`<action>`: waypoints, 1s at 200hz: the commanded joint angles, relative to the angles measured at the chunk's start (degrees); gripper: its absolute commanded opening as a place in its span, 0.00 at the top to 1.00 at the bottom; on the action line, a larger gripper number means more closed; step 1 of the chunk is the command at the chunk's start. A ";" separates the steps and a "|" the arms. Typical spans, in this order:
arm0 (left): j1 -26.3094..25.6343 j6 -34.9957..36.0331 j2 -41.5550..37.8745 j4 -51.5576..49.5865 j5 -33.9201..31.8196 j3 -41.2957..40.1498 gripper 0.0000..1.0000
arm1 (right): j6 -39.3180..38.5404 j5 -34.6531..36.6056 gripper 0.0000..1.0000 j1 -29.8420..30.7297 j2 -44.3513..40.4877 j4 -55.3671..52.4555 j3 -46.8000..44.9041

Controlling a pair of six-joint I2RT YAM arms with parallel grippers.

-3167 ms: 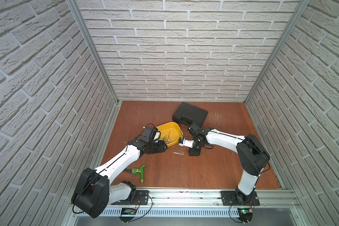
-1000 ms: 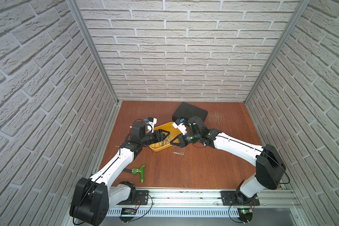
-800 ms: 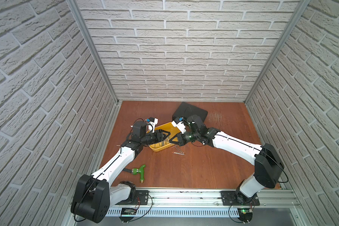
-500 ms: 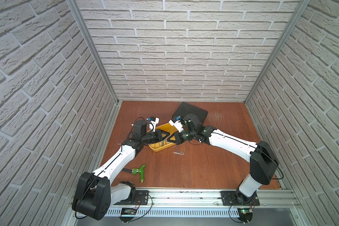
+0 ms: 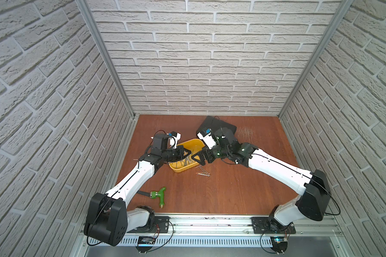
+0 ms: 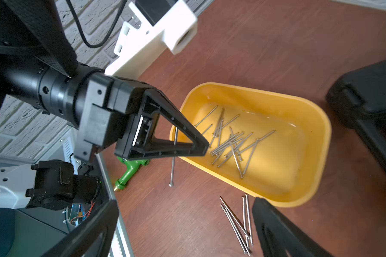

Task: Put the nails on the desktop into the storage box
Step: Pick up the nail from the center of the board, then place the nail in the storage box.

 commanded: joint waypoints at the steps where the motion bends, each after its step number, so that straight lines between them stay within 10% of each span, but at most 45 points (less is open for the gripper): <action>1: 1.57 5.07 2.71 -5.93 -5.65 3.19 1.00 | 0.86 3.23 0.01 -1.88 1.26 -8.23 4.39; 40: 4.32 6.97 11.33 -6.39 -6.67 6.13 1.00 | -1.10 -3.35 0.01 -2.60 3.28 -12.78 5.64; 86: 4.83 10.02 20.04 -7.01 -7.57 9.33 1.00 | 0.40 9.91 0.00 -1.54 3.47 -18.96 4.20; 140: 5.03 11.04 25.64 -8.07 -9.08 11.00 1.00 | 0.31 14.26 0.36 0.44 4.33 -17.36 -4.04; 200: 5.08 11.24 28.36 -8.94 -9.28 11.44 0.84 | -3.20 16.99 0.39 3.40 8.98 -11.09 -9.92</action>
